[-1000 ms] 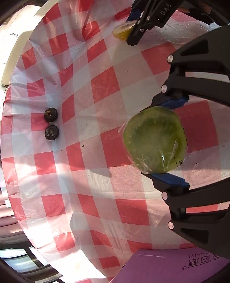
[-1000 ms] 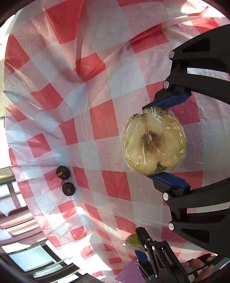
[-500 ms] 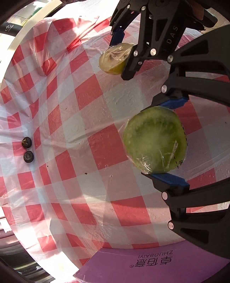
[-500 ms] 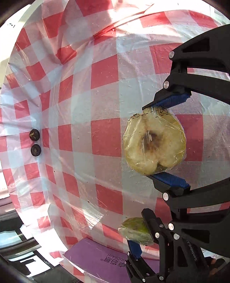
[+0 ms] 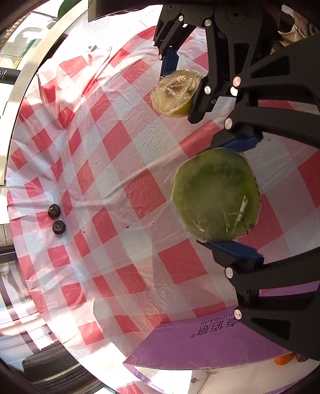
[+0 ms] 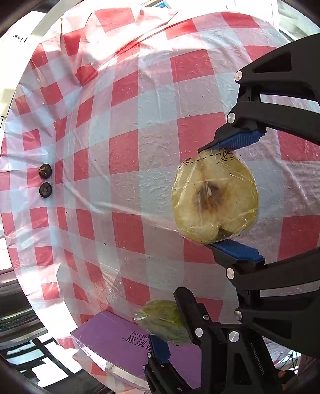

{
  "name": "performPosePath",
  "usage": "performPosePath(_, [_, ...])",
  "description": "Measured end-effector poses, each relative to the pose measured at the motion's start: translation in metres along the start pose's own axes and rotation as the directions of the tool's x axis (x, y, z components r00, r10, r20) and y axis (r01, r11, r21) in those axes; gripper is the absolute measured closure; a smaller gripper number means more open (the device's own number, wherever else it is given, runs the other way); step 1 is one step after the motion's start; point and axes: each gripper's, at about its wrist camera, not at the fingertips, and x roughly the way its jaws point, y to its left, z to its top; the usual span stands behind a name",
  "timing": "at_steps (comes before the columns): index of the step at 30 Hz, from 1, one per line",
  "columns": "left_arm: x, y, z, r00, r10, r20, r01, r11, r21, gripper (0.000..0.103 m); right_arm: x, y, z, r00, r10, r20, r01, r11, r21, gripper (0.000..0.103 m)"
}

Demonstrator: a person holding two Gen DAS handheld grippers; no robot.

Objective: Organize fruits
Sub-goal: 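Carry the kiwi half and pear half over the white box with both grippers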

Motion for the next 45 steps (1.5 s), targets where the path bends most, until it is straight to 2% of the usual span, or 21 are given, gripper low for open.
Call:
performPosePath(10, [-0.036, 0.018, 0.0, 0.995, -0.005, 0.095, 0.003, 1.0, 0.02, 0.043, -0.024, 0.023, -0.002, 0.998, -0.04, 0.053, 0.04, 0.999, 0.014, 0.04])
performPosePath(18, [-0.066, 0.053, -0.003, 0.984, 0.02, 0.174, -0.014, 0.999, -0.038, 0.043, -0.033, 0.051, 0.004, 0.996, -0.04, 0.085, 0.041, 0.999, -0.011, 0.04])
performPosePath(26, [-0.088, 0.106, -0.013, 0.972, 0.085, 0.22, -0.058, 0.99, -0.127, 0.043, -0.041, 0.101, 0.022, 0.99, 0.007, 0.142, 0.006, 0.996, -0.093, 0.04])
performPosePath(31, [-0.094, 0.151, -0.029, 0.969, 0.149, 0.197, -0.105, 0.97, -0.22, 0.043, -0.044, 0.14, 0.029, 0.984, 0.066, 0.163, -0.04, 0.987, -0.155, 0.04])
performPosePath(37, [-0.094, 0.211, -0.056, 0.965, 0.236, 0.117, -0.185, 0.924, -0.335, 0.043, -0.045, 0.192, 0.035, 0.975, 0.146, 0.165, -0.102, 0.963, -0.248, 0.04])
performPosePath(41, [-0.091, 0.245, -0.075, 0.958, 0.282, 0.046, -0.243, 0.889, -0.389, 0.043, -0.05, 0.228, 0.036, 0.964, 0.204, 0.168, -0.138, 0.931, -0.339, 0.04])
performPosePath(45, [-0.087, 0.266, -0.091, 0.951, 0.308, -0.011, -0.285, 0.867, -0.408, 0.043, -0.053, 0.262, 0.033, 0.953, 0.259, 0.156, -0.168, 0.884, -0.437, 0.04])
